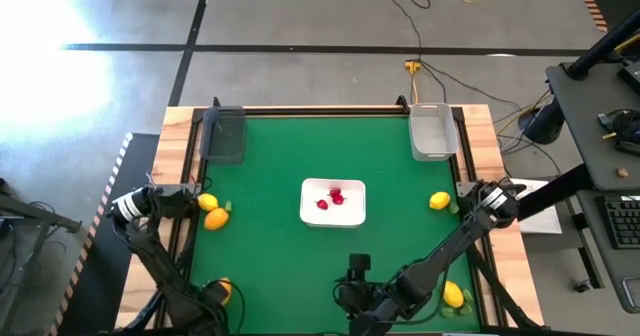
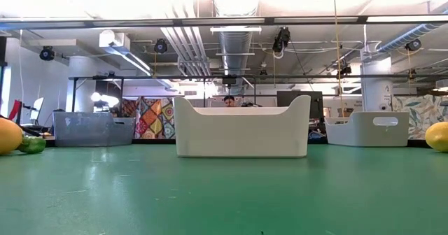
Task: Sort produce into baskets
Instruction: Put the red chili pepper into the white bin
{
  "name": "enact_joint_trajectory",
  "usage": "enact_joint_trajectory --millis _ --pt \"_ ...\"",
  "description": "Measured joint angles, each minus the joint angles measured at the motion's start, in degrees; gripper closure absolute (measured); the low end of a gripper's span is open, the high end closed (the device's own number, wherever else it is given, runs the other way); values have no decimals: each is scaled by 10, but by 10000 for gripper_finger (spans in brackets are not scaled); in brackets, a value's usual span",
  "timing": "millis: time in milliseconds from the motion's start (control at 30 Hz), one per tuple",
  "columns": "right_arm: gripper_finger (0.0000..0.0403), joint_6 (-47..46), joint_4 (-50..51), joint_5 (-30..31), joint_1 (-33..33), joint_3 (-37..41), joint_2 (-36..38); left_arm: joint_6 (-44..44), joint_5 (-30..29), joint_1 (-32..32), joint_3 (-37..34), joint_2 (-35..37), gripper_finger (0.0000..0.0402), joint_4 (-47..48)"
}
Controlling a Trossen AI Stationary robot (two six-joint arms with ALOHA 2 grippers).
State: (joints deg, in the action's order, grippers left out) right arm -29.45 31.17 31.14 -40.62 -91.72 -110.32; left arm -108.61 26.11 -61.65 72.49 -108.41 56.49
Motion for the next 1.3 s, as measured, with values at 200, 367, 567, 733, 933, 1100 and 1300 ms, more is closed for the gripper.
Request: enact_joint_trajectory --millis 200,367,567,733,933,1100,1300 --pt "181 0 0 0 0 0 0 22 8 3 -44 2 172 -55" --pt "181 1 0 0 0 0 0 39 8 6 -53 3 172 -57" --pt "181 8 0 4 7 0 0 98 -77 17 -27 3 172 -49" --pt "181 9 -1 5 17 0 0 144 -181 26 3 3 172 -53" --pt "181 10 -2 5 25 0 0 253 -364 38 36 1 172 -67" --pt "181 9 -2 5 29 0 0 312 -406 59 54 1 172 -61" --pt "181 10 -2 5 28 0 0 302 -389 45 73 1 172 -53"
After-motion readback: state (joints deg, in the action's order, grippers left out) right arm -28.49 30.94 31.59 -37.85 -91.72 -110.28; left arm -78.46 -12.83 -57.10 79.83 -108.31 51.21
